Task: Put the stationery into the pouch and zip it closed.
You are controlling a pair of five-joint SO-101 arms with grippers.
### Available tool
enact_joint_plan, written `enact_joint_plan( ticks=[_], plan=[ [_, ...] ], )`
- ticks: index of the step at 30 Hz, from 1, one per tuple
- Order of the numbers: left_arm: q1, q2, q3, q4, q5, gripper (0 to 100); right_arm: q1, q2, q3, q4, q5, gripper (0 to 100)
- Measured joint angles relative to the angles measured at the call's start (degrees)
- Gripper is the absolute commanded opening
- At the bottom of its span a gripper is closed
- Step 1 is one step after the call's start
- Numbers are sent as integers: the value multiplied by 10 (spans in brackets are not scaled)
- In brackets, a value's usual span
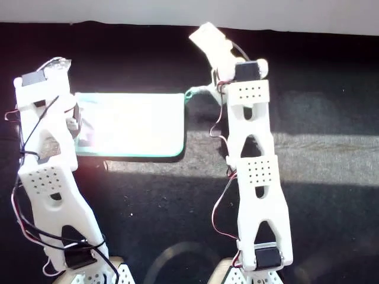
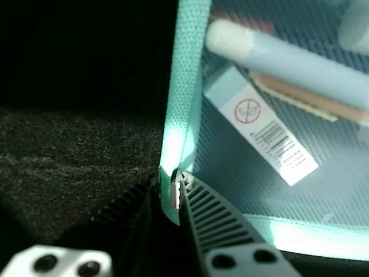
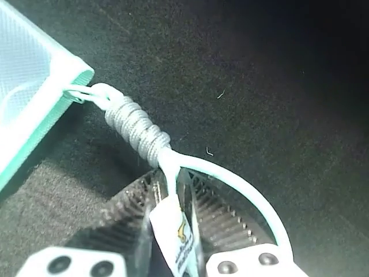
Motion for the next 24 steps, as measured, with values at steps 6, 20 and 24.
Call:
enact_joint_plan(
  ticks=[6,20,24],
  plan=[
    [79,38,-160,81,25,62,1,5,0,17,0,6],
    [235,17,-55,90,72,8,45,128,0,-59,0,6],
    [255,9,-13,84,72,8,47,153,0,-86,0,6]
  ],
)
